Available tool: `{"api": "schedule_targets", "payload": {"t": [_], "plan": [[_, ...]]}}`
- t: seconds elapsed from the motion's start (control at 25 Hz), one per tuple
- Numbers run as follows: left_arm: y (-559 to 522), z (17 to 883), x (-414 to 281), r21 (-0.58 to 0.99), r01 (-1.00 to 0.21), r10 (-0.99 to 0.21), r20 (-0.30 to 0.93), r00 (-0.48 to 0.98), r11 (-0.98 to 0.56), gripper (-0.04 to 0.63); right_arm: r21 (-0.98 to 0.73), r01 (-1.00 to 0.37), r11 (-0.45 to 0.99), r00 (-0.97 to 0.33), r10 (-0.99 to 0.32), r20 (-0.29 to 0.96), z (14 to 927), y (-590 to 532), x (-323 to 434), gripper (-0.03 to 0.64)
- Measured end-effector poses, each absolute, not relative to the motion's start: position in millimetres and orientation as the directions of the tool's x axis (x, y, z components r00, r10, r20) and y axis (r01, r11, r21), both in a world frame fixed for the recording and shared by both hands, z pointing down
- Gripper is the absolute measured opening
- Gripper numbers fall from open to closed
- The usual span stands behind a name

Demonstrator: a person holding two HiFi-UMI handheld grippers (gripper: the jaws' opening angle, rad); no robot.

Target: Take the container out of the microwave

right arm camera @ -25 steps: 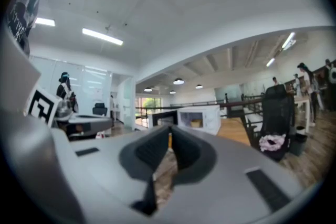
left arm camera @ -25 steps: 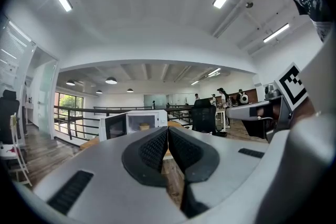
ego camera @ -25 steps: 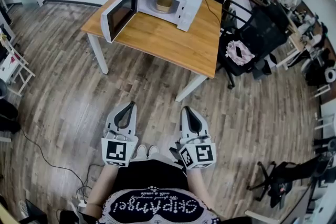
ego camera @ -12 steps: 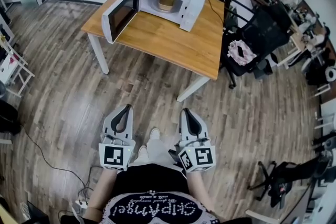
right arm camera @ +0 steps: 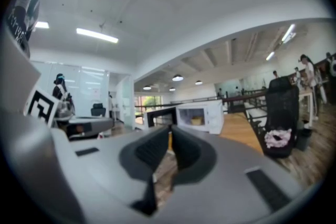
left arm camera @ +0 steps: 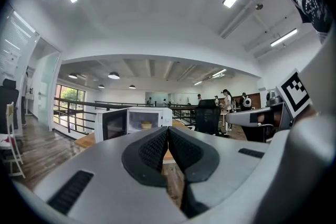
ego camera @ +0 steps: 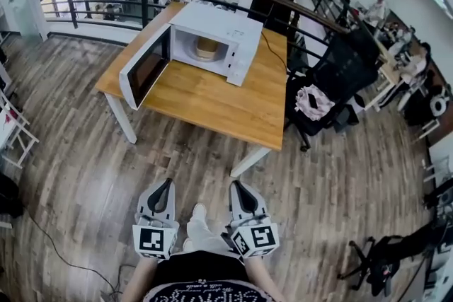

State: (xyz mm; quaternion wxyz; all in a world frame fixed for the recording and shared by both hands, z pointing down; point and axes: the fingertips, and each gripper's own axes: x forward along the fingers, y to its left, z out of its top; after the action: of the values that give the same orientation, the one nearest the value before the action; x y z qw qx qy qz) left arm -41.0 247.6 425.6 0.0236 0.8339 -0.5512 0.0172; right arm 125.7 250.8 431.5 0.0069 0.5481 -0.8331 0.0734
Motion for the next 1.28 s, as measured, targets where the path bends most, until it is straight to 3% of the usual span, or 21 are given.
{"api": "schedule_targets", "payload": {"t": [0.6,1.28], "plan": [[114,413,-32,0.002,-0.935,-0.934,0.042,0.354,-0.354,0.031,-0.129,-0.900,0.417,-0.431,-0.894,0.119,432,117,139,0.040],[69,408,-38,0.025,-0.958,-0.956,0.059,0.288,-0.287,0.029,-0.145,-0.884,0.445,-0.463,-0.877,0.130,436,69,144,0.040]]}}
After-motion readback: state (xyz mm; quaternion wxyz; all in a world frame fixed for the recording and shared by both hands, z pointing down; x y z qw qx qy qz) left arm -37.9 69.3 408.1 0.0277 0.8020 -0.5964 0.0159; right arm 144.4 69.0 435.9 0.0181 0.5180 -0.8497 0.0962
